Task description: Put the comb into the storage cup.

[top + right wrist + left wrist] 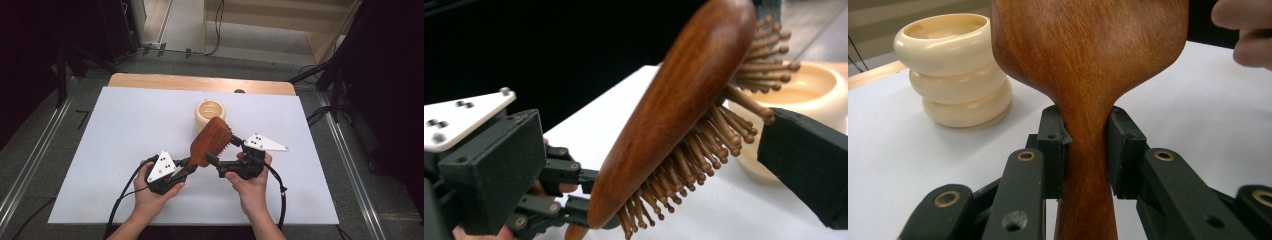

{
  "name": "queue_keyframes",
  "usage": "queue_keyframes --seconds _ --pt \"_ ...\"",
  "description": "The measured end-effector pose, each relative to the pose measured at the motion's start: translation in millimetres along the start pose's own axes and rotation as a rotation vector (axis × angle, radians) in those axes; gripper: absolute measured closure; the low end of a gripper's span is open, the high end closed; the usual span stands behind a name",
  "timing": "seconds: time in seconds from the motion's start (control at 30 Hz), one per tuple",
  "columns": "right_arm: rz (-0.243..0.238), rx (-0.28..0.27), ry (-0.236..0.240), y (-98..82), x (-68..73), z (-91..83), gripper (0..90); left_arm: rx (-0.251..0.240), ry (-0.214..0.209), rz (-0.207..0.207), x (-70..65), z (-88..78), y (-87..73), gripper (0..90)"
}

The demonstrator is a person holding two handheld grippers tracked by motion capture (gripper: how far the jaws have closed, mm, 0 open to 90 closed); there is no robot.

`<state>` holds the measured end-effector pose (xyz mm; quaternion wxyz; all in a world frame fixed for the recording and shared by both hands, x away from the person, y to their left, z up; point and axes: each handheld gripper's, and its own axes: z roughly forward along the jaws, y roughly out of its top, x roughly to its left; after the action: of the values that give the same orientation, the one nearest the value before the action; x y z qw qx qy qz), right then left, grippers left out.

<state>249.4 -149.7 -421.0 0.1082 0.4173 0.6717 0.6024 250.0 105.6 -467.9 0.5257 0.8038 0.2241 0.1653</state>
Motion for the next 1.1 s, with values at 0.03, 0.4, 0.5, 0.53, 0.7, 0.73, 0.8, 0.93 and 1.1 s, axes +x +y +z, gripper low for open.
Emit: queue_keyframes --seconds 0.03,0.4,0.5,0.53,0.7,0.73,0.8,0.93,1.1 --pt "0.013 0.004 -0.012 -0.8 0.2 1.0 0.0 -0.001 0.003 0.001 -1.2 0.3 0.0 72.7" --pt "0.091 0.027 -0.027 -9.4 0.2 12.2 0.0 -0.023 -0.005 0.017 -12.9 2.6 1.8 72.7" --pt "0.117 0.022 -0.034 -12.0 0.5 14.1 4.1 -0.026 -0.004 0.016 -14.4 3.4 1.2 72.7" --pt "0.122 0.021 -0.033 -12.6 -0.1 14.6 4.6 -0.027 -0.006 0.017 -15.0 3.5 1.2 72.7" --pt "0.153 0.008 -0.040 -14.1 -1.4 15.2 12.8 -0.042 -0.003 0.021 -17.6 3.4 1.7 72.7" --pt "0.153 0.008 -0.040 -14.1 -1.4 15.2 12.8 -0.042 -0.003 0.021 -17.6 3.4 1.7 72.6" --pt "0.157 0.004 -0.027 -14.9 -2.1 15.9 14.8 -0.044 0.000 0.022 -18.7 3.7 1.7 72.7" --pt "0.175 -0.011 -0.039 -17.7 -2.1 14.8 23.9 -0.037 0.004 0.028 -20.1 5.0 0.3 72.7" --pt "0.217 -0.014 -0.022 -21.0 -4.8 14.9 30.7 -0.035 0.015 0.029 -20.9 7.4 -2.3 72.7"
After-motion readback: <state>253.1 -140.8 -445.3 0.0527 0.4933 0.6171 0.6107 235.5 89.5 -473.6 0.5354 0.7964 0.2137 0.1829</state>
